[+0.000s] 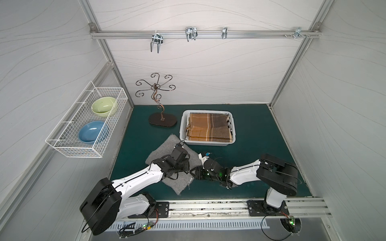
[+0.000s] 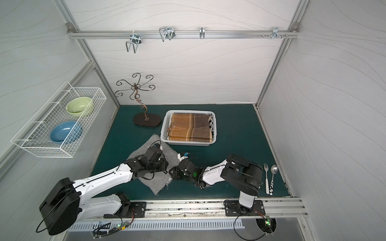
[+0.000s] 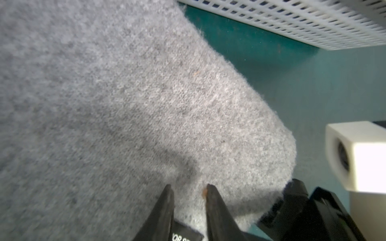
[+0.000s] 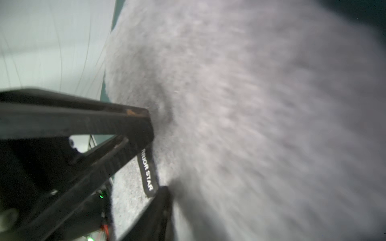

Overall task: Put the folded scarf in the basket
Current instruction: Move the scarf to the center of the board.

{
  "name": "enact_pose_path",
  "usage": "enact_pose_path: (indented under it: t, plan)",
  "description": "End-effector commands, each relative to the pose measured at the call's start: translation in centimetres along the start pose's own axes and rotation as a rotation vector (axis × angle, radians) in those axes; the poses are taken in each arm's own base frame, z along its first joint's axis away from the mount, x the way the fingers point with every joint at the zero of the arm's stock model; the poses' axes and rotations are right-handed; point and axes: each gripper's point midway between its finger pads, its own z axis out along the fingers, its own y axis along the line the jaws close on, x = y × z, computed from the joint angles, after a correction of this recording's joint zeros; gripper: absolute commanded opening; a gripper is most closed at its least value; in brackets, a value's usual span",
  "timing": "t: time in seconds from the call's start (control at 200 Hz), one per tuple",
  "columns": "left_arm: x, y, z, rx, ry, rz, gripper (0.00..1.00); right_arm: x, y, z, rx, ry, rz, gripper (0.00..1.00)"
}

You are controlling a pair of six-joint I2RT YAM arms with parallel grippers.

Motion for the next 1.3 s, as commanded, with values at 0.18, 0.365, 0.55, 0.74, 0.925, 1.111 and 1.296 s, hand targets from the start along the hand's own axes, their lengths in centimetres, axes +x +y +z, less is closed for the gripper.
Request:
enact_pose_path:
  t: [0.18, 0.365, 0.55, 0.74, 0.925, 1.111, 1.296]
  plan:
    - [-3.0, 0.0, -1.3, -0.021, -0.062, 0.030, 0.31, 2.5, -7.6, -4.5, 0.118, 0.165, 0.072, 0.07]
    - [-5.3, 2.5, -2.2, -0.106, -0.119, 0.024, 0.34, 3.5, -10.6, -9.7, 0.167, 0.348, 0.074, 0.11]
    - [-6.8, 4.2, -0.7, -0.156, -0.100, 0.032, 0.37, 1.8, -12.9, -13.3, 0.185, 0.321, 0.110, 0.18]
    - [-6.4, 3.4, 1.2, -0.086, -0.072, 0.021, 0.40, -0.2, -13.4, -14.0, 0.151, 0.247, 0.180, 0.34]
    - [-5.3, 2.6, 1.9, 0.007, -0.064, 0.009, 0.46, -1.8, -13.1, -15.6, 0.172, 0.120, 0.178, 0.59]
    - [-4.0, 4.1, 2.5, -0.061, -0.020, -0.002, 0.50, -2.4, -12.3, -16.0, 0.122, 0.051, 0.224, 0.64]
    - [-3.7, 5.8, 2.7, -0.150, -0.008, 0.022, 0.51, -1.6, -13.5, -15.1, 0.145, 0.076, 0.253, 0.65]
